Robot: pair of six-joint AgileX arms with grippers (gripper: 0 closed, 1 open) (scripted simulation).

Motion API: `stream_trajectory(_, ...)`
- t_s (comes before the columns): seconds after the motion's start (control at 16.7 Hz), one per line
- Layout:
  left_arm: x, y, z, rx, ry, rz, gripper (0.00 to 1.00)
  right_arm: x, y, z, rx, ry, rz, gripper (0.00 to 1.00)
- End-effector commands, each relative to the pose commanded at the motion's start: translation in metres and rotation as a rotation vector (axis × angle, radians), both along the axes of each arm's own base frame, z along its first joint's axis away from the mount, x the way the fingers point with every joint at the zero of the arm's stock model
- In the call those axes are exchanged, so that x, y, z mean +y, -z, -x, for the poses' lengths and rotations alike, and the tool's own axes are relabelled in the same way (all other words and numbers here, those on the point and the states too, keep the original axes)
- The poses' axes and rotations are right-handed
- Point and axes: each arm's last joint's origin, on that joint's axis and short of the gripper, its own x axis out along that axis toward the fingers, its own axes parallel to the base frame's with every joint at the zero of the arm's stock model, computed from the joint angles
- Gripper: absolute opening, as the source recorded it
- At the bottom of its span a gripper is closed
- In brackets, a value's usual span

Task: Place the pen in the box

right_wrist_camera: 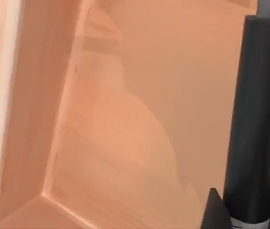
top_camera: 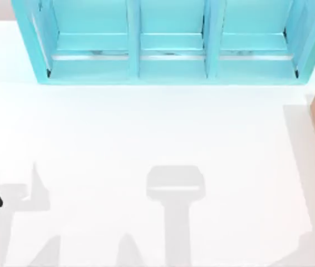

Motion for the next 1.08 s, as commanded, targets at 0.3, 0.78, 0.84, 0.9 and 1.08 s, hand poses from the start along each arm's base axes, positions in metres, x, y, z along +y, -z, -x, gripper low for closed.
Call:
stream_trajectory(0.3,0.000,0.000,0.000,0.000,0.000,0.000,1.00,-0.019,0.010,0.049,-0.067,0.275,-0.078,0.00)
stream_trajectory(0.78,0.000,0.000,0.000,0.000,0.000,0.000,1.00,-0.013,0.015,0.043,-0.064,0.242,-0.079,0.00)
stream_trajectory(0.84,0.000,0.000,0.000,0.000,0.000,0.000,1.00,-0.009,0.018,0.039,-0.063,0.223,-0.076,0.00)
stream_trajectory(0.9,0.000,0.000,0.000,0.000,0.000,0.000,1.00,-0.004,0.022,0.035,-0.061,0.205,-0.072,0.00)
stream_trajectory(1.08,0.000,0.000,0.000,0.000,0.000,0.000,1.00,0.010,0.036,0.024,-0.052,0.174,-0.051,0.00)
